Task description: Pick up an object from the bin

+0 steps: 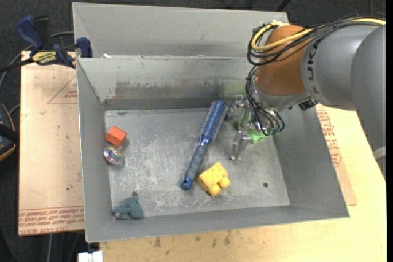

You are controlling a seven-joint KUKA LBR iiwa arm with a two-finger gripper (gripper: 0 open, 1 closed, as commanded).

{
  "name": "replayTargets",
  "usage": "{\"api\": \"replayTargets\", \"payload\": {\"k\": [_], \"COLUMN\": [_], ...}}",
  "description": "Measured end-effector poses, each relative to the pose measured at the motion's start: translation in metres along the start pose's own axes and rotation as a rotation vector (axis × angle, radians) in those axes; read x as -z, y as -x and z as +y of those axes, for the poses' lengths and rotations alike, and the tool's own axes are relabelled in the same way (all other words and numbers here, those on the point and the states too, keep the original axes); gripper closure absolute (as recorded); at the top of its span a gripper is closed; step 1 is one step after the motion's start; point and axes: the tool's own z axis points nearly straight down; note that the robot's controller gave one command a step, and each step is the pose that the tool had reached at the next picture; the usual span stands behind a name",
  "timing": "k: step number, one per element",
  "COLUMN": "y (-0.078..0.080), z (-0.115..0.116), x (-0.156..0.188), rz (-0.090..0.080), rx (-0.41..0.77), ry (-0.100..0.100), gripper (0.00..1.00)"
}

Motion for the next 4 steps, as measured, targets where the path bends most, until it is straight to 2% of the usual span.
{"api": "replayTargets", "payload": {"k": [1,2,3,4], "y": [0.011,-0.121,-0.119,-0.108], "z": [0.053,0.067,0.067,0.091], "x": [0.073,0.023,0.025,0.163], "rz": [-0.005,0.01,0.004,-0.007], "rx": [0.229,0.534,0.536,0.543], "ry": [0.003,0.004,0.003,0.001], "gripper": [0.0,0.0,1.0,1.0]}}
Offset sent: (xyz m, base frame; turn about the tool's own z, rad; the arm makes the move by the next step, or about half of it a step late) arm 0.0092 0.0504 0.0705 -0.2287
